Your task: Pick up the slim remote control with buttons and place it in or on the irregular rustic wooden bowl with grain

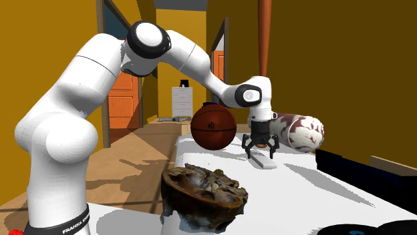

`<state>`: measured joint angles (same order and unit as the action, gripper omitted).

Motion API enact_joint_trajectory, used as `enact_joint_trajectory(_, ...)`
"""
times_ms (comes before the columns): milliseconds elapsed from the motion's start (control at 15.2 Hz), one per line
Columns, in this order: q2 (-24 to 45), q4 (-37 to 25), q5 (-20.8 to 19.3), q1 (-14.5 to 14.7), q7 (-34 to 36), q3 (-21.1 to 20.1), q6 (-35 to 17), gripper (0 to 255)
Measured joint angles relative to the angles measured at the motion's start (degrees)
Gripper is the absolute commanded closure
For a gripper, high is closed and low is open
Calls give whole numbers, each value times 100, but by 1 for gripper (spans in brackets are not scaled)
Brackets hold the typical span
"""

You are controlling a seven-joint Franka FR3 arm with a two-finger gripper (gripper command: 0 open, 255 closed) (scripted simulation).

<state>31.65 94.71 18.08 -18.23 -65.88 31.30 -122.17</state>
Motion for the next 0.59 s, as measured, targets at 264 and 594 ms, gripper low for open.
enact_joint_trajectory(264,15,11,10,-4,-6,-6,-26,0)
enact_joint_trajectory(594,11,8,9,-4,-7,-4,-28,255)
